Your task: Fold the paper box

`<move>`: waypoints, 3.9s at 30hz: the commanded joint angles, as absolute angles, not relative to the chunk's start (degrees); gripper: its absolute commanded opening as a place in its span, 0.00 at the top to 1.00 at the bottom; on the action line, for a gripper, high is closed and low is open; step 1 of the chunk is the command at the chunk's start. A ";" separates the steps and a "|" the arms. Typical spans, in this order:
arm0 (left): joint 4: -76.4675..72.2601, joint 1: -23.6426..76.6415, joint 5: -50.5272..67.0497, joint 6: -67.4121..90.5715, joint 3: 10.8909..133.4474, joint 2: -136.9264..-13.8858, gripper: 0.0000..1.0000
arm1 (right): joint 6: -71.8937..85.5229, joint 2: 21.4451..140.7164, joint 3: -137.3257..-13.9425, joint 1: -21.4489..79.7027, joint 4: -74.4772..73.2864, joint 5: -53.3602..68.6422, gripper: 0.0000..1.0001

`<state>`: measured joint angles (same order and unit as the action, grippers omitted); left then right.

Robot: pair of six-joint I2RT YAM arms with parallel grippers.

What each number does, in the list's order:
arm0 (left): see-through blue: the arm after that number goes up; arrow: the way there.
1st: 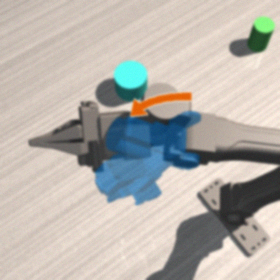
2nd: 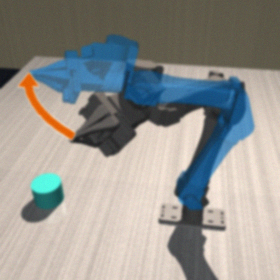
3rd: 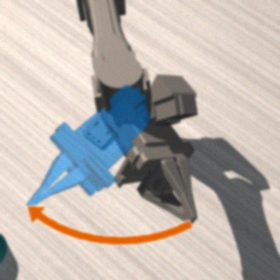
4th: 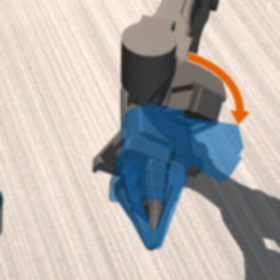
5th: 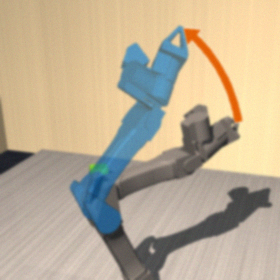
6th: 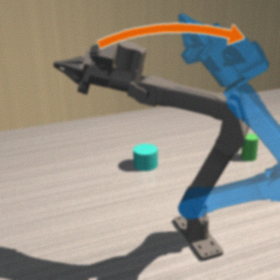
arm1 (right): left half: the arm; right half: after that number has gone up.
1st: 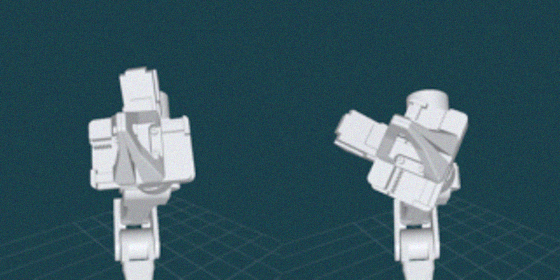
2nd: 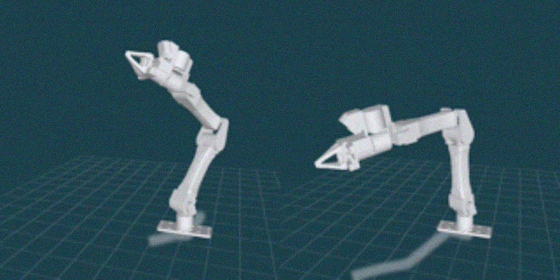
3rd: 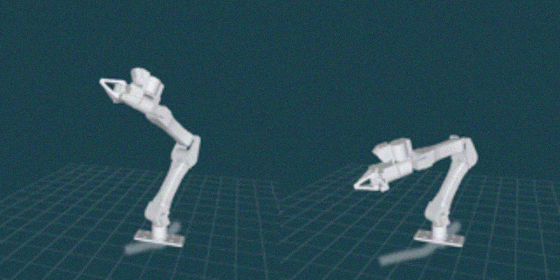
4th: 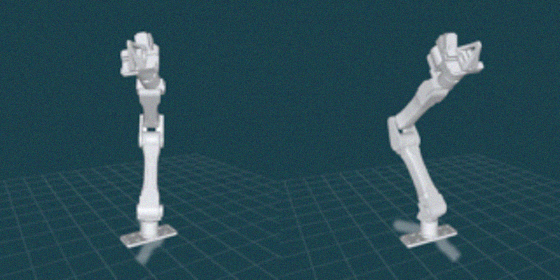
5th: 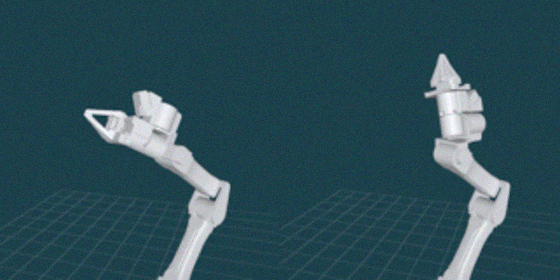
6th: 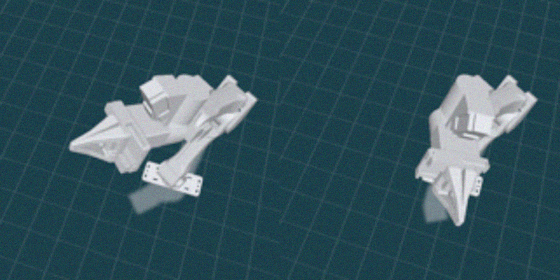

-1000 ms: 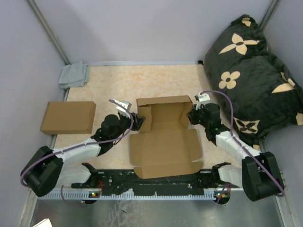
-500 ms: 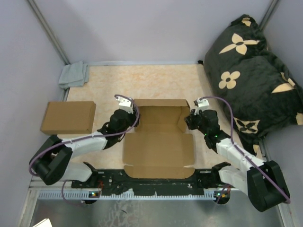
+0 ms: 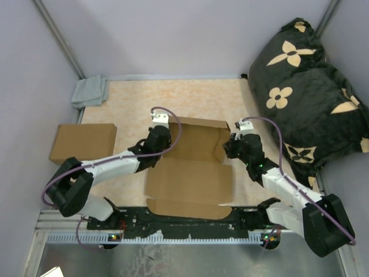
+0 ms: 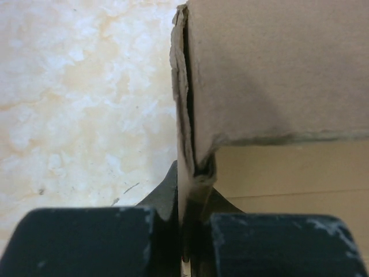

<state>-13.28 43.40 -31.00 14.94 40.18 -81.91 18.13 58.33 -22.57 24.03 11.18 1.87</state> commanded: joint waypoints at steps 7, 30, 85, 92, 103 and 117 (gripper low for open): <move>-3.61 51.30 -50.12 16.05 45.18 -86.49 1.00 | 26.31 63.53 -29.98 26.66 6.95 -3.99 1.00; -18.39 53.89 -38.50 9.75 33.47 -75.54 1.00 | 20.97 77.53 -36.32 27.03 7.60 -7.35 1.00; 28.36 57.49 -35.58 28.04 51.95 -58.78 0.55 | 30.22 87.18 -55.32 27.59 -21.83 0.51 0.75; 32.00 57.32 -33.23 27.74 56.47 -58.41 0.54 | 26.43 83.40 -54.62 26.11 -23.38 2.99 0.58; 32.77 57.30 -34.46 26.23 53.44 -52.53 0.53 | 8.40 86.70 -74.52 25.60 -24.88 -5.27 0.46; 33.02 57.22 -33.52 31.19 48.05 -47.05 0.54 | -14.15 115.57 -101.39 25.22 -27.32 10.91 0.49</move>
<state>32.40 57.23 -33.76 29.65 49.12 -48.16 -7.09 114.30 -98.19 25.10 -26.79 3.55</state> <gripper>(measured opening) 0.458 0.517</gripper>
